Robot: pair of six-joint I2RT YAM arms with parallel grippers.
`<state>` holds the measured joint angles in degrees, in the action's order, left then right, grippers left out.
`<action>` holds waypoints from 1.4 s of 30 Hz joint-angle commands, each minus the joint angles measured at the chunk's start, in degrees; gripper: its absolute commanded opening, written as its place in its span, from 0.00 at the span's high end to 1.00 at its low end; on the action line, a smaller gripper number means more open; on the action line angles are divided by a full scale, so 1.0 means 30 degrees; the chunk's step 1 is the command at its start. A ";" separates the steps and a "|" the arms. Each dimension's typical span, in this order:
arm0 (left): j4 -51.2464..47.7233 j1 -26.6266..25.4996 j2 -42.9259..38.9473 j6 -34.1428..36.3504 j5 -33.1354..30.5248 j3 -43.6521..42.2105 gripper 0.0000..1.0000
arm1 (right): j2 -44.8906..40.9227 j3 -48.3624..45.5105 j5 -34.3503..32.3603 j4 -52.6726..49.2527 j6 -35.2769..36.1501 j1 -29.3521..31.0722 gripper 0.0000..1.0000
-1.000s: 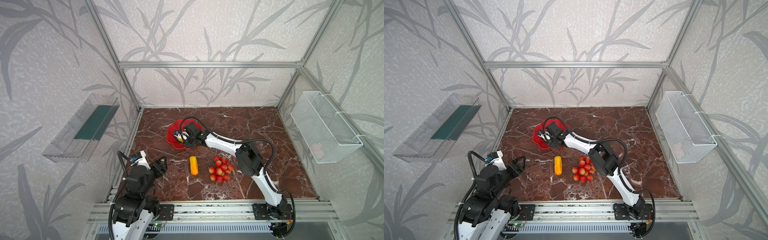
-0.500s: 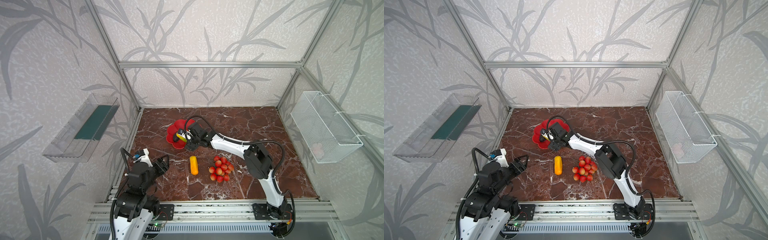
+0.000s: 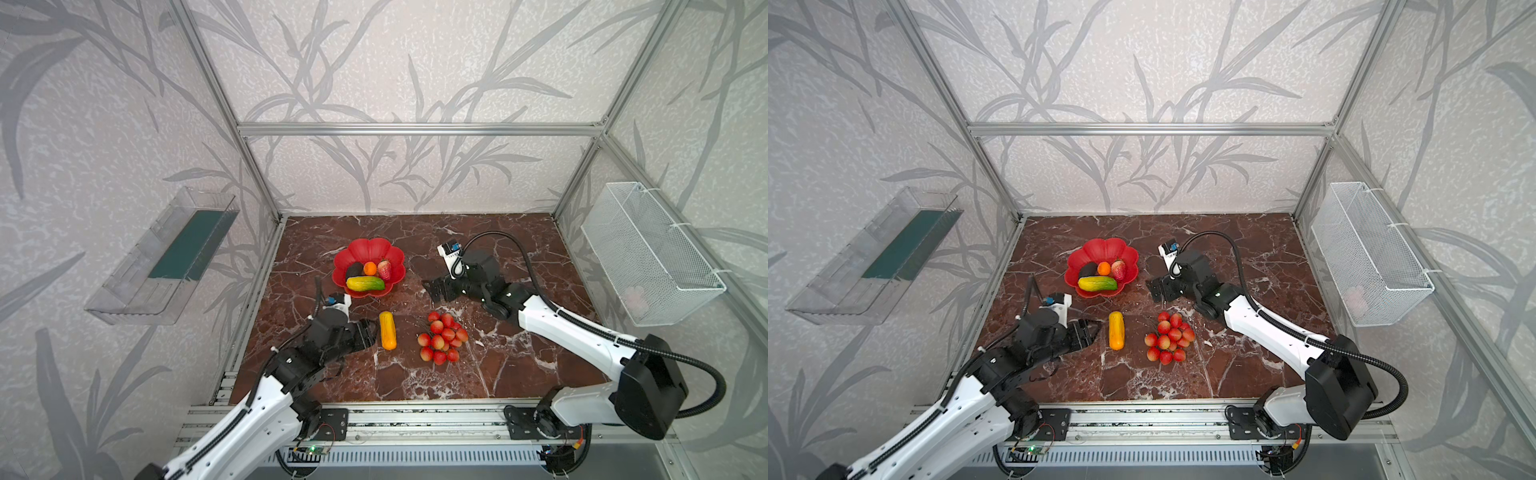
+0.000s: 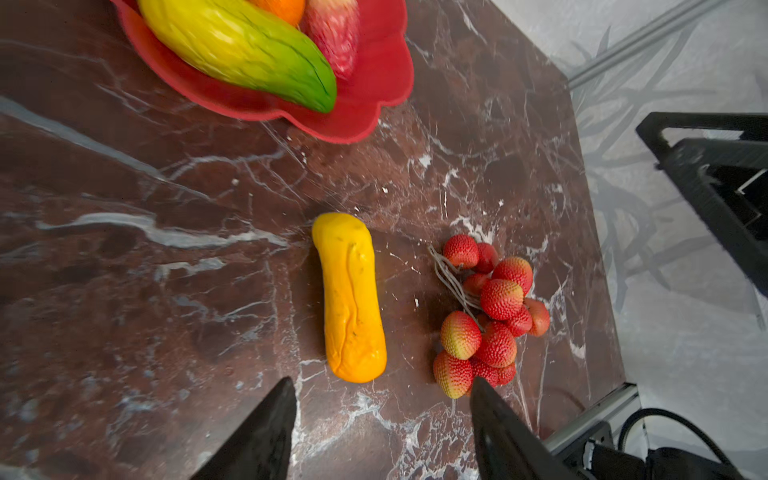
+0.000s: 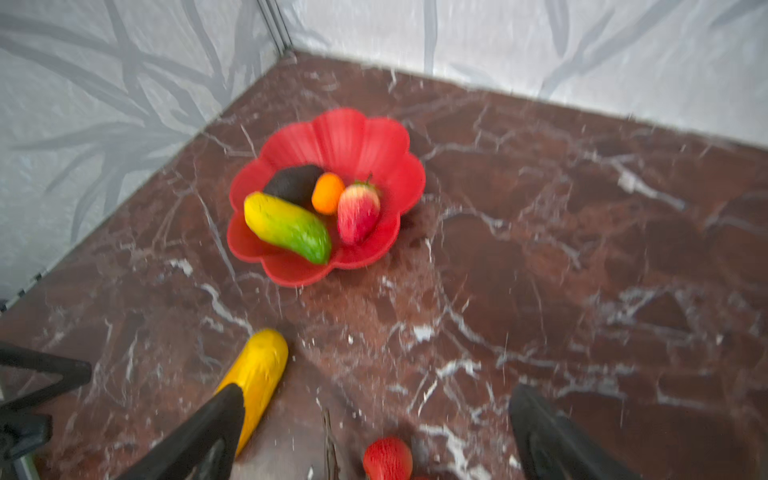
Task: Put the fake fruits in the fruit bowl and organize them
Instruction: 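Grasp the yellow papaya with the left gripper while the right arm withdraws, then lift the papaya into the red bowl and open the left gripper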
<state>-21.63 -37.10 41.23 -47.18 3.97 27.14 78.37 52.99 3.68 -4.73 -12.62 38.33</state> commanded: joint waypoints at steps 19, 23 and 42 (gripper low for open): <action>0.3376 -0.3083 1.2754 0.0626 -0.4339 0.3201 0.44 | -0.3757 -0.3417 0.0883 -0.1364 -0.1154 -0.1686 0.01; 0.1908 -0.3054 1.3786 0.1183 -0.4737 0.4312 0.66 | -0.4220 -0.3482 0.0771 -0.1560 -0.0957 -0.1814 0.01; -0.4297 0.5556 1.5565 1.2661 -0.3536 1.6180 0.72 | -0.3818 -0.3082 0.0501 -0.2130 0.0014 -0.1962 0.01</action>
<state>-28.75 -21.41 81.43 -17.39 -6.44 71.64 66.39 42.89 5.80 -9.74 -13.63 32.75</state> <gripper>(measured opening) 0.358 0.991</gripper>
